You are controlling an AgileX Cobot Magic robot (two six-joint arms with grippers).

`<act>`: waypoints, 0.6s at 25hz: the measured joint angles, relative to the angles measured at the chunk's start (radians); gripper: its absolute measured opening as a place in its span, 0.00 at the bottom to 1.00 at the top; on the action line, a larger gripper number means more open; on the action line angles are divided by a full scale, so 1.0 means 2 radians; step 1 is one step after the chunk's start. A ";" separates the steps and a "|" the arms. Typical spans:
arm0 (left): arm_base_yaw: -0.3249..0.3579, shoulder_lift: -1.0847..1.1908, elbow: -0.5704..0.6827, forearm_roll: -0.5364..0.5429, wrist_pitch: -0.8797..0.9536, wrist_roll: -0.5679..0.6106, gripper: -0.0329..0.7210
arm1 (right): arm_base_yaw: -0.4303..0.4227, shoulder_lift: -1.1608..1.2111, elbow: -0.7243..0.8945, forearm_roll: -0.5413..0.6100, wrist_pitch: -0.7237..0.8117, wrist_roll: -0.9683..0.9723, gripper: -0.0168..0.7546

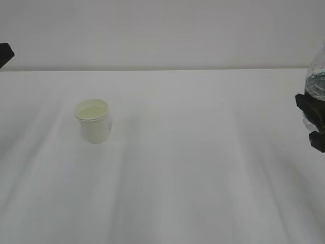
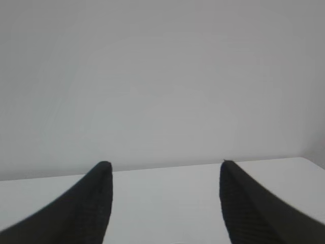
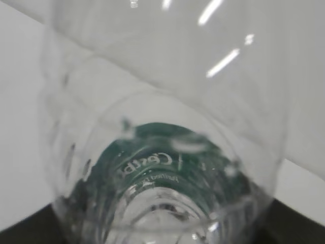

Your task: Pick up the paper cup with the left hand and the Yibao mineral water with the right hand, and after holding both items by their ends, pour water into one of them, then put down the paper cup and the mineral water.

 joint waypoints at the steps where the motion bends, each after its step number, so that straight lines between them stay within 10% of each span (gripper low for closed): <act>1: 0.000 0.000 0.000 0.000 0.000 0.000 0.68 | 0.000 0.000 0.000 -0.001 0.000 0.000 0.60; 15: 0.000 0.000 0.000 0.000 0.000 -0.001 0.66 | 0.000 0.000 0.000 0.137 0.002 -0.072 0.60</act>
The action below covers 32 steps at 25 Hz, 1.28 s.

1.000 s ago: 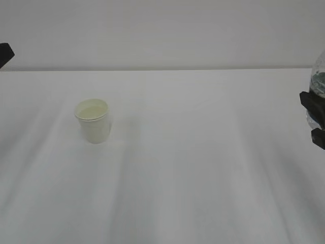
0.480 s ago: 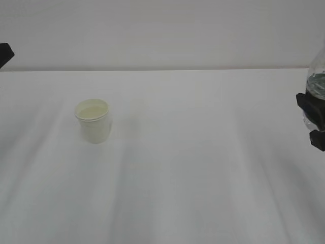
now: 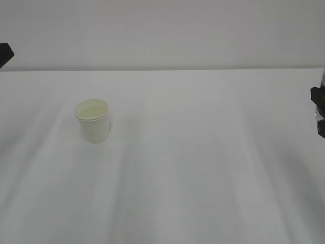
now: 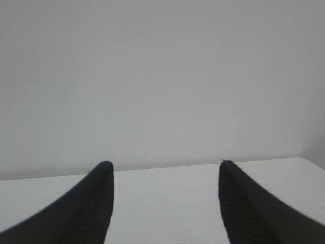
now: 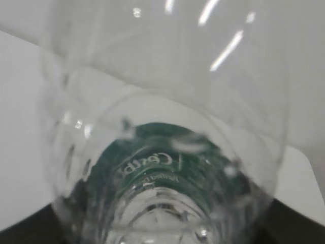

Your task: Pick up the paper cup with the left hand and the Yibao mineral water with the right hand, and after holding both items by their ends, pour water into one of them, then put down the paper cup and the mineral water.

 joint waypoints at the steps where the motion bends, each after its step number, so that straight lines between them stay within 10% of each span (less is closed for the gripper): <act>1: 0.000 0.000 0.000 0.000 0.000 0.000 0.66 | 0.000 0.000 0.000 0.011 0.000 -0.006 0.60; 14: 0.000 0.000 0.000 0.001 0.000 0.000 0.66 | 0.000 0.000 0.000 0.202 -0.004 -0.147 0.60; 32: 0.000 0.000 0.000 0.001 0.000 0.000 0.66 | 0.000 0.000 -0.005 0.276 -0.007 -0.206 0.60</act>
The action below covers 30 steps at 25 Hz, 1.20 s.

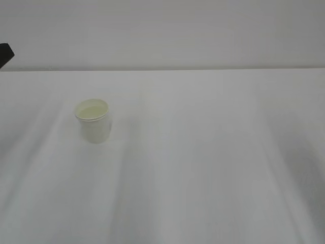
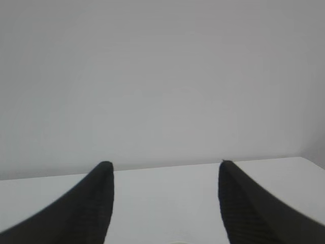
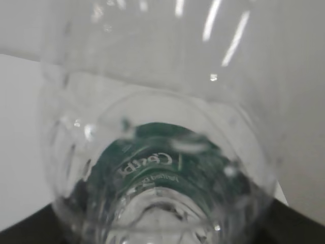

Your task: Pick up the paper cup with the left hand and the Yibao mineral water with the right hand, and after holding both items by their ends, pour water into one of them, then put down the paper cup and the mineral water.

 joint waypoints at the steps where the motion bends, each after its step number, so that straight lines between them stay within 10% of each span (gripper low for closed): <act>1: 0.000 0.000 0.000 0.000 0.000 0.000 0.66 | 0.000 0.000 -0.001 0.000 0.000 -0.001 0.60; 17: 0.000 0.000 0.000 0.000 0.000 0.000 0.66 | 0.000 0.000 -0.003 -0.032 0.002 0.020 0.60; 30: 0.000 0.000 0.000 0.014 0.000 0.000 0.66 | 0.000 0.024 -0.003 -0.233 0.002 0.215 0.60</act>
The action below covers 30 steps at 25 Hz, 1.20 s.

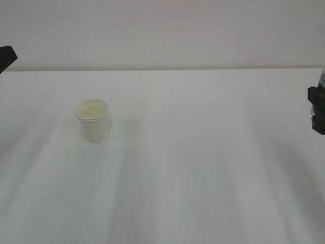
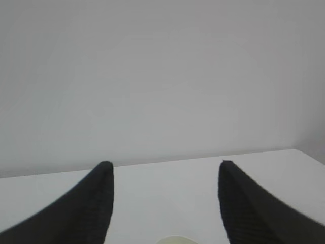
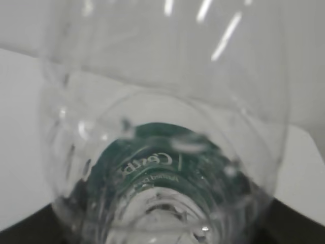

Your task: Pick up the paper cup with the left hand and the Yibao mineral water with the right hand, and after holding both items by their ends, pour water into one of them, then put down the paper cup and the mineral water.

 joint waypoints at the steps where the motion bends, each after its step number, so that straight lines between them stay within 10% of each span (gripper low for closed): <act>1: 0.000 0.000 0.000 0.001 0.000 0.000 0.66 | 0.000 0.006 0.000 -0.017 -0.003 0.016 0.60; 11: 0.000 0.000 0.000 0.003 0.000 0.000 0.66 | 0.000 0.033 -0.001 -0.107 -0.028 0.078 0.60; 30: 0.000 0.000 0.000 0.008 0.000 0.000 0.66 | 0.000 0.169 -0.002 -0.057 -0.175 0.095 0.60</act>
